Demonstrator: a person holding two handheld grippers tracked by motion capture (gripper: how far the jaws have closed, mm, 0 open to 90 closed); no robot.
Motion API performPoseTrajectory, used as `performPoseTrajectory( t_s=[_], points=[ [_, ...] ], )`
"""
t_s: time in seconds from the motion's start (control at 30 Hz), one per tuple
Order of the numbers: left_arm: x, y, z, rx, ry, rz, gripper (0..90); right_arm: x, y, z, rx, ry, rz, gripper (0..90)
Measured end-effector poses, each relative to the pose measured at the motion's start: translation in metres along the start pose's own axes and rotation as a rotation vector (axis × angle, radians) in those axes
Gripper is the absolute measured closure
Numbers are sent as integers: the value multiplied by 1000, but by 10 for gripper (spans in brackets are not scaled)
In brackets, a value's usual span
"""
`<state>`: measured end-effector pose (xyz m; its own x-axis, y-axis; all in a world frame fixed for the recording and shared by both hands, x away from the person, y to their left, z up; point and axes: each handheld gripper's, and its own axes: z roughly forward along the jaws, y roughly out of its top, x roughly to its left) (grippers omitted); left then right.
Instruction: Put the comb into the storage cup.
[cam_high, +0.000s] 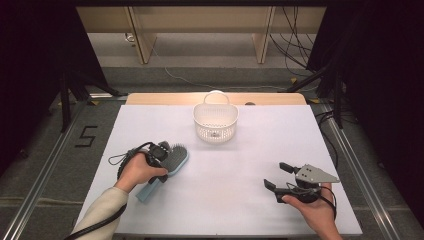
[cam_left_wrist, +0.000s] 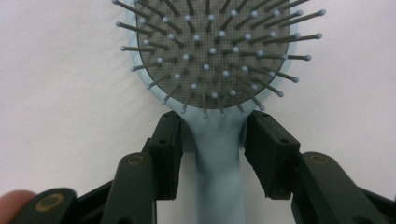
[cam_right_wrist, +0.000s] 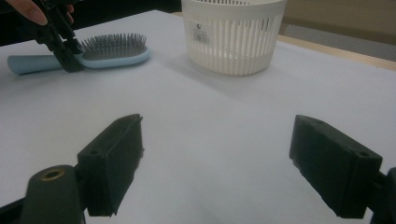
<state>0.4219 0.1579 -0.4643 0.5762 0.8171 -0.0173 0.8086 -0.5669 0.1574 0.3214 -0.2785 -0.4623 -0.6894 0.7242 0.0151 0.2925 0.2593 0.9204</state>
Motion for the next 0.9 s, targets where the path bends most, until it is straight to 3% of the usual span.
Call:
performPoseTrajectory(
  t_s=[0.47, 0.9],
  points=[
    [-2, 2, 0, 21, 10, -26, 647, 0, 0, 0, 1, 2, -3, 184],
    [0, 2, -1, 30, -11, -40, 682, 0, 0, 0, 3, 4, -3, 185]
  ],
)
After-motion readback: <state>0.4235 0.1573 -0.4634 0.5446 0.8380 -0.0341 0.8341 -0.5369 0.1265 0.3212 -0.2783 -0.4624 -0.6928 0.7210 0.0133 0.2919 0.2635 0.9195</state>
